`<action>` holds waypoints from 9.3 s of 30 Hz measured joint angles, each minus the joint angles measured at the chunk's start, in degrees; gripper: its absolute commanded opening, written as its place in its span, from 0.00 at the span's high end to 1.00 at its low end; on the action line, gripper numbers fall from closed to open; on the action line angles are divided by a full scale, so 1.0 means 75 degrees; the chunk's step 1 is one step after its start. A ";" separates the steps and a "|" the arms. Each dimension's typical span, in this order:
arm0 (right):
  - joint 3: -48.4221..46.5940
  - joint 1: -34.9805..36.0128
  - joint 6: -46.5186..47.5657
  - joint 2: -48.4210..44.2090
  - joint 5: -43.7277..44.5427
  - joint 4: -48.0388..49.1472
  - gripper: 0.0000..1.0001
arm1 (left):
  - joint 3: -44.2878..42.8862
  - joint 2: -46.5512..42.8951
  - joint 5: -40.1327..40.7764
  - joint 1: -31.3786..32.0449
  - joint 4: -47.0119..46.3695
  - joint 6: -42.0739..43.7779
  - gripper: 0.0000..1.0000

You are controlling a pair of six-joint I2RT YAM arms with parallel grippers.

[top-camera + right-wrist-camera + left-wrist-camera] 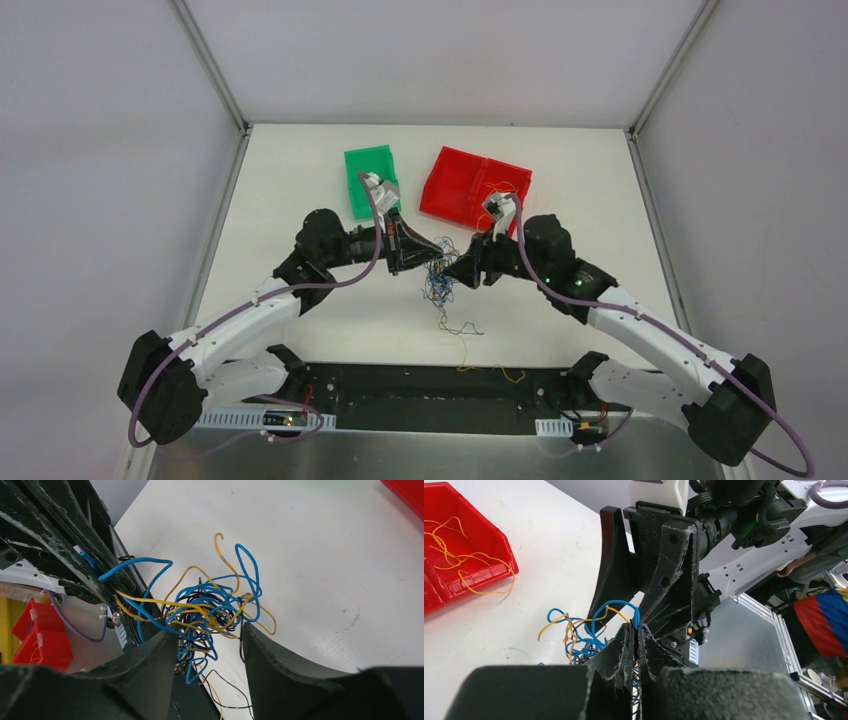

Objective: Untangle the cables

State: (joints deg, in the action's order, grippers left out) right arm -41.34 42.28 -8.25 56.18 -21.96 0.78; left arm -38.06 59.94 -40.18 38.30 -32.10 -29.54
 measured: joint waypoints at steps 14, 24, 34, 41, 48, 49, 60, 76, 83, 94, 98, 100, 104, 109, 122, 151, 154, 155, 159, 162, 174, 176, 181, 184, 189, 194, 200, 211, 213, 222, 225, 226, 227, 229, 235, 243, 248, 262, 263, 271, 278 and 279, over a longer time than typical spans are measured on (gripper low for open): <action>0.0050 0.0052 -0.0420 -0.0009 0.1128 0.0361 1.00 | 0.0166 -0.0542 0.2078 0.0003 0.1000 0.0236 1.00; 0.1061 -0.1166 -0.1938 -0.3139 0.6886 -0.0344 1.00 | 0.0414 -0.1918 0.7391 -0.0947 0.3660 -0.0863 1.00; 0.1067 -0.2014 -0.3226 -0.4334 0.9530 -0.1816 1.00 | 0.0554 -0.2162 0.9468 -0.1023 0.4768 -0.1419 1.00; 0.1064 -0.2028 -0.2602 -0.3870 0.8072 -0.1562 1.00 | 0.0612 -0.1976 0.8454 -0.1023 0.4144 -0.1000 1.00; 0.0778 -0.2025 -0.1824 -0.2457 0.4911 -0.1145 0.97 | 0.0338 -0.0903 0.6985 -0.1023 0.3920 -0.0562 1.00; 0.0752 -0.2025 -0.1751 -0.2323 0.4552 -0.1110 1.00 | 0.0274 -0.0766 0.6843 -0.1023 0.3923 -0.0545 1.00; 0.0650 -0.2025 -0.1495 -0.1982 0.3034 -0.0874 0.35 | 0.0052 -0.0481 0.6242 -0.1023 0.3937 -0.0522 1.00; -0.0863 -0.0577 -0.1670 0.0676 0.4535 -0.2171 0.36 | 0.0248 -0.1801 0.7455 -0.1023 0.4217 -0.0589 1.00; 0.0379 0.0052 -0.2011 0.1084 0.4436 -0.1641 0.45 | 0.0254 -0.1658 0.7597 -0.1023 0.4261 -0.0606 1.00; -0.0248 0.1032 -0.1964 0.3518 0.3934 -0.0309 0.43 | 0.0254 -0.1527 0.7583 -0.1023 0.4269 -0.0615 1.00; -0.0490 0.1215 -0.1865 0.3934 0.3911 0.0058 0.46 | 0.0254 -0.1521 0.7571 -0.1023 0.4269 -0.0615 1.00; -0.0577 0.1236 -0.1851 0.4068 0.3885 0.0134 0.55 | 0.0254 -0.1518 0.7568 -0.1023 0.4269 -0.0615 1.00; -0.0717 0.1233 -0.1827 0.4374 0.3841 0.0245 0.91 | 0.0254 -0.1515 0.7571 -0.1023 0.4269 -0.0612 1.00; -0.0685 0.1233 -0.1935 0.4036 0.4001 -0.0070 1.00 | 0.0254 -0.1518 0.7647 -0.1023 0.4269 -0.0609 1.00; -0.2264 -0.0901 -0.1990 -0.0851 0.4517 -0.2734 1.00 | 0.0254 -0.1037 0.8912 -0.1026 0.4488 -0.0621 1.00; -0.2159 -0.3716 -0.2159 -0.2308 0.4820 -0.4316 1.00 | 0.0026 -0.1346 0.9702 -0.1469 0.5732 -0.1451 0.17; -0.2162 -0.3713 -0.2209 -0.1999 0.3570 -0.4223 1.00 | -0.0038 -0.1285 0.8737 -0.1451 0.5301 -0.1035 0.01; -0.2162 -0.3713 -0.2241 -0.1920 0.3322 -0.4191 1.00 | -0.0026 -0.1262 0.8381 -0.1443 0.5085 -0.0871 0.01; -0.2314 -0.3713 -0.2489 -0.1513 0.2244 -0.4141 1.00 | 0.0131 -0.0778 0.6143 -0.1090 0.3450 -0.0236 0.01; -0.2585 -0.3695 -0.2736 -0.1236 0.1754 -0.4092 1.00 | 0.0128 -0.0070 0.4744 -0.0586 0.2492 0.0283 0.02; -0.2675 -0.2247 -0.3375 -0.0513 0.1708 -0.3637 1.00 | -0.0192 0.1754 0.0906 0.0154 0.0332 0.1139 0.02; -0.2675 -0.2037 -0.3433 -0.0420 0.1842 -0.3555 1.00 | -0.0286 0.1926 0.0557 0.0227 0.0117 0.1276 0.07; -0.2675 -0.1647 -0.3582 -0.0254 0.2116 -0.3421 1.00 | -0.0664 0.2378 0.0178 0.0458 -0.0085 0.1521 0.17; -0.2675 -0.1457 -0.3672 -0.0178 0.2256 -0.3346 1.00 | -0.0863 0.2611 0.0172 0.0504 -0.0082 0.1632 0.25; -0.2675 -0.1236 -0.3797 -0.0064 0.2343 -0.3179 1.00 | -0.1288 0.2970 0.0300 0.0554 0.0044 0.1676 0.95; -0.2675 -0.1204 -0.3716 0.0003 0.2398 -0.3077 0.45 | -0.1766 0.3028 0.0632 0.0577 0.0740 0.1810 1.00; -0.1909 -0.1195 -0.2646 -0.0280 0.3433 -0.2585 0.30 | -0.1387 0.1562 0.1271 0.0597 0.1440 0.1810 1.00; -0.0670 -0.1116 -0.1804 0.0729 0.3730 -0.2124 0.30 | -0.0912 0.0425 0.2425 0.0597 0.2028 0.1833 1.00; -0.0673 -0.0988 -0.1647 0.1128 0.3637 -0.2008 0.29 | -0.0903 0.0527 0.2296 0.0597 0.2084 0.1836 1.00; -0.0673 -0.0644 -0.1125 0.1833 0.3462 -0.1577 0.23 | -0.0903 0.1064 0.0580 0.0597 0.1743 0.1827 1.00; -0.0673 -0.0574 -0.0985 0.1839 0.3381 -0.1533 0.22 | -0.0903 0.1271 0.0213 0.0597 0.1705 0.1827 1.00; -0.0673 -0.0539 -0.0953 0.1859 0.3354 -0.1524 0.22 | -0.0903 0.1311 0.0149 0.0597 0.1705 0.1824 1.00; -0.0673 -0.0501 -0.0918 0.1897 0.3348 -0.1504 0.23 | -0.0903 0.1335 0.0102 0.0597 0.1693 0.1824 1.00; -0.0705 -0.0414 -0.0839 0.2069 0.3325 -0.1472 0.22 | -0.0903 0.1358 -0.0023 0.0597 0.1664 0.1821 1.00; -0.1055 -0.0085 -0.0609 0.3040 0.3526 -0.1440 0.27 | -0.0903 0.1358 -0.0219 0.0597 0.1440 0.1760 1.00; -0.1093 0.0009 -0.0405 0.3316 0.4293 -0.1029 0.77 | -0.0804 0.1084 -0.0391 0.0597 0.1285 0.1676 1.00; -0.1000 0.0009 -0.0472 0.2830 0.5228 -0.0764 1.00 | -0.0615 0.0554 -0.0239 0.0597 0.1174 0.1684 1.00; 0.0341 -0.1833 -0.2052 0.0192 0.7277 -0.0761 1.00 | 0.0323 -0.1288 0.7653 0.0041 0.2888 0.1043 1.00; 0.0423 -0.2025 -0.2241 0.0006 0.7428 -0.0842 1.00 | 0.0326 -0.1288 0.8163 -0.0259 0.3209 0.0804 1.00; 0.0833 -0.2943 -0.3328 -0.1218 0.7863 -0.1335 1.00 | 0.0370 -0.1183 0.9955 -0.0915 0.4278 -0.0149 1.00; 0.1014 -0.2940 -0.3077 -0.1886 0.6595 -0.1064 1.00 | 0.0291 -0.0315 0.6627 -0.0892 0.3325 0.0495 0.43; 0.1014 -0.2940 -0.3060 -0.1897 0.6432 -0.1017 1.00 | 0.0198 -0.0201 0.6117 -0.0860 0.3235 0.0571 0.33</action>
State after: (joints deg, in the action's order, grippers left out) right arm -33.74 20.23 -31.20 41.95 26.28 -6.85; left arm -36.58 58.43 5.69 31.86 -7.84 -25.26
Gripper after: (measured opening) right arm 0.009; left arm 0.396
